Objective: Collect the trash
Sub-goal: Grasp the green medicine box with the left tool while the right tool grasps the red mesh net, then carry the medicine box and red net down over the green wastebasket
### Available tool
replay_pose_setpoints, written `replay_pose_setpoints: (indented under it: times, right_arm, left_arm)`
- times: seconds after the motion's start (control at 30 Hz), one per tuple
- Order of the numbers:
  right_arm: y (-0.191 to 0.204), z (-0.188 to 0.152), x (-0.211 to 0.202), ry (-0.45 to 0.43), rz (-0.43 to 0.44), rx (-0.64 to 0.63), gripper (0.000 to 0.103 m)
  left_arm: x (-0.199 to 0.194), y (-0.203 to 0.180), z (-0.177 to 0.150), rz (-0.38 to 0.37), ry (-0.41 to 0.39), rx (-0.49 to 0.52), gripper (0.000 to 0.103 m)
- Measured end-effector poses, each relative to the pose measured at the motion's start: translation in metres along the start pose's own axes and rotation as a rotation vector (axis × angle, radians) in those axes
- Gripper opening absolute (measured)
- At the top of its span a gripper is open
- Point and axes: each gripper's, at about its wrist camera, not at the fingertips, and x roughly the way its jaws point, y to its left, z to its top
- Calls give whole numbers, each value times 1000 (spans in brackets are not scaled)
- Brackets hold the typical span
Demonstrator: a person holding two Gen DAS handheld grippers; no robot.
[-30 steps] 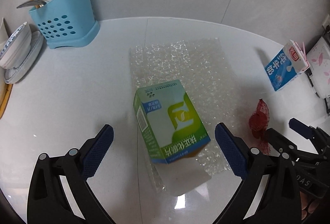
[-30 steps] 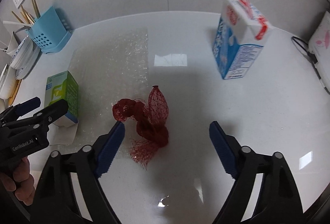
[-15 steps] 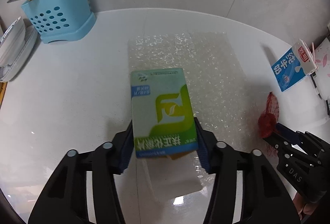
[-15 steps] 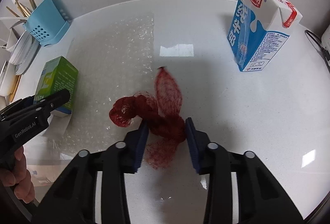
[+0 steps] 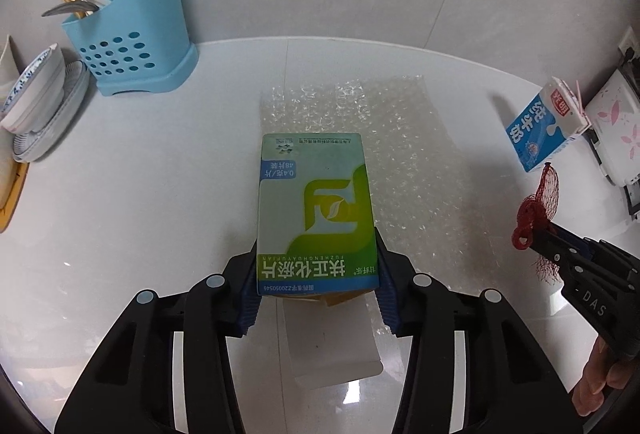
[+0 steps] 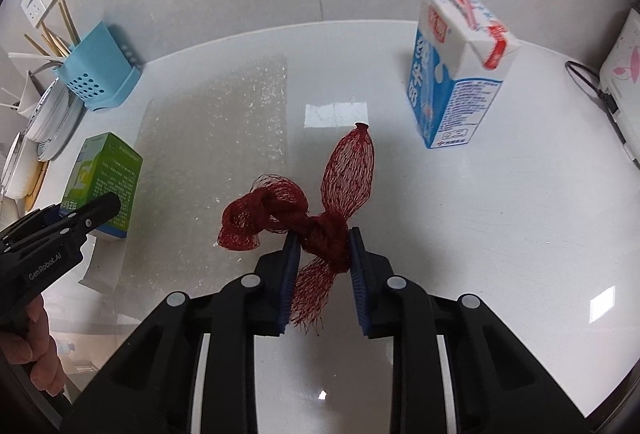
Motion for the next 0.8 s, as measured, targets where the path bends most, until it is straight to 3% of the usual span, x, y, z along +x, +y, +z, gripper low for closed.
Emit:
replay_pose_setpoints:
  times: [0.8]
  right_arm:
    - [-18,-68,-84,-75,-40,-44,23]
  left_arm:
    - [-65,-40,-70,-31,-14,41,46]
